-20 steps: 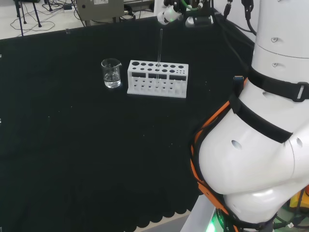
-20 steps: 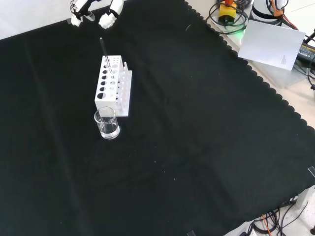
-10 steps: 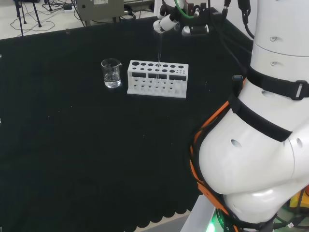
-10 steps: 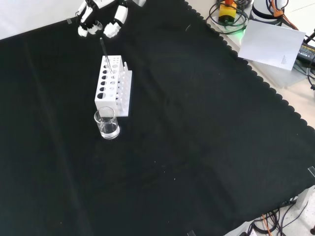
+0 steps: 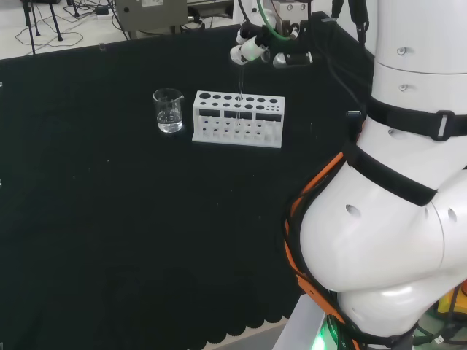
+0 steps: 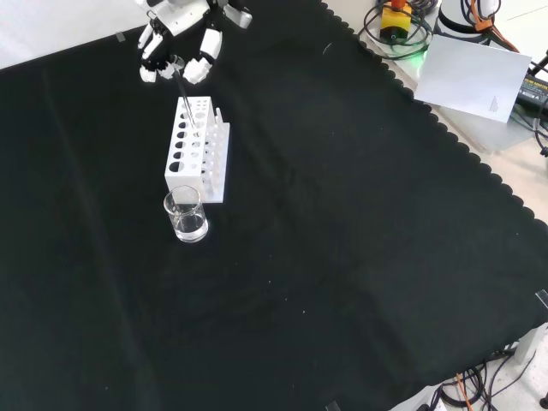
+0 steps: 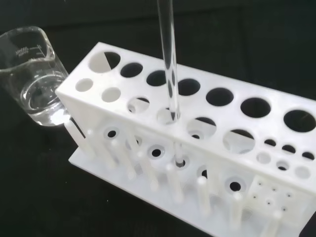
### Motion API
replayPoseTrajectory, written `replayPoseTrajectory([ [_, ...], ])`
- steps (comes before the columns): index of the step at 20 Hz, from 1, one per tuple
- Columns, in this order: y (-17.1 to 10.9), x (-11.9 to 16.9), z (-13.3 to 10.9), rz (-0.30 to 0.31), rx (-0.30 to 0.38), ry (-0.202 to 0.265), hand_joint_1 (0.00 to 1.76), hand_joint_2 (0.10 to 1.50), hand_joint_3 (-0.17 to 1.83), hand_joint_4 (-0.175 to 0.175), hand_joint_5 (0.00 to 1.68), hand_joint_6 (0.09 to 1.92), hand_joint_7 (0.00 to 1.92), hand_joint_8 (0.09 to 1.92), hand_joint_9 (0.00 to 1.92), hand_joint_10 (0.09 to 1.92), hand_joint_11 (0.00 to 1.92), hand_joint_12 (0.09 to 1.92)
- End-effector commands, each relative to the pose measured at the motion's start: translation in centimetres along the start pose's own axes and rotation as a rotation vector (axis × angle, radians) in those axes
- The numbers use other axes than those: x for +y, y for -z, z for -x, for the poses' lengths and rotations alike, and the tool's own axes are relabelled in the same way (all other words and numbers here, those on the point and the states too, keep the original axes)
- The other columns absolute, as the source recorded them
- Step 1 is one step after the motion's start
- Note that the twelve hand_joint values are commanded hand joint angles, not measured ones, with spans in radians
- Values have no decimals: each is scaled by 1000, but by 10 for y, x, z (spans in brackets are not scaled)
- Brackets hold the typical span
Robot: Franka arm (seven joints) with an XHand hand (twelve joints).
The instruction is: Take the glass rod from the white test tube rack.
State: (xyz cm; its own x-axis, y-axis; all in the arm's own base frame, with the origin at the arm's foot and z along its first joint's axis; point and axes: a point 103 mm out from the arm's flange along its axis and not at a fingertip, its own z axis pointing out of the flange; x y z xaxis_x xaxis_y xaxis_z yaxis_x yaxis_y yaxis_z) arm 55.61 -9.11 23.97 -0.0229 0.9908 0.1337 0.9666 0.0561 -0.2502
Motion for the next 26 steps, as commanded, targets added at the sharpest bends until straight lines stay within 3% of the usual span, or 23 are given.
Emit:
replayPoseTrajectory([
  [1,-3,1,0,-2,12,3,638,977,486,-175,302,682,792,1093,1149,1122,448,1420],
  [16,-12,0,-15,20,-20,21,754,962,508,-175,426,879,902,1057,1447,1012,506,1375],
  [26,-8,1,-29,81,-27,50,956,867,639,-175,627,927,1081,980,1632,858,732,1275],
])
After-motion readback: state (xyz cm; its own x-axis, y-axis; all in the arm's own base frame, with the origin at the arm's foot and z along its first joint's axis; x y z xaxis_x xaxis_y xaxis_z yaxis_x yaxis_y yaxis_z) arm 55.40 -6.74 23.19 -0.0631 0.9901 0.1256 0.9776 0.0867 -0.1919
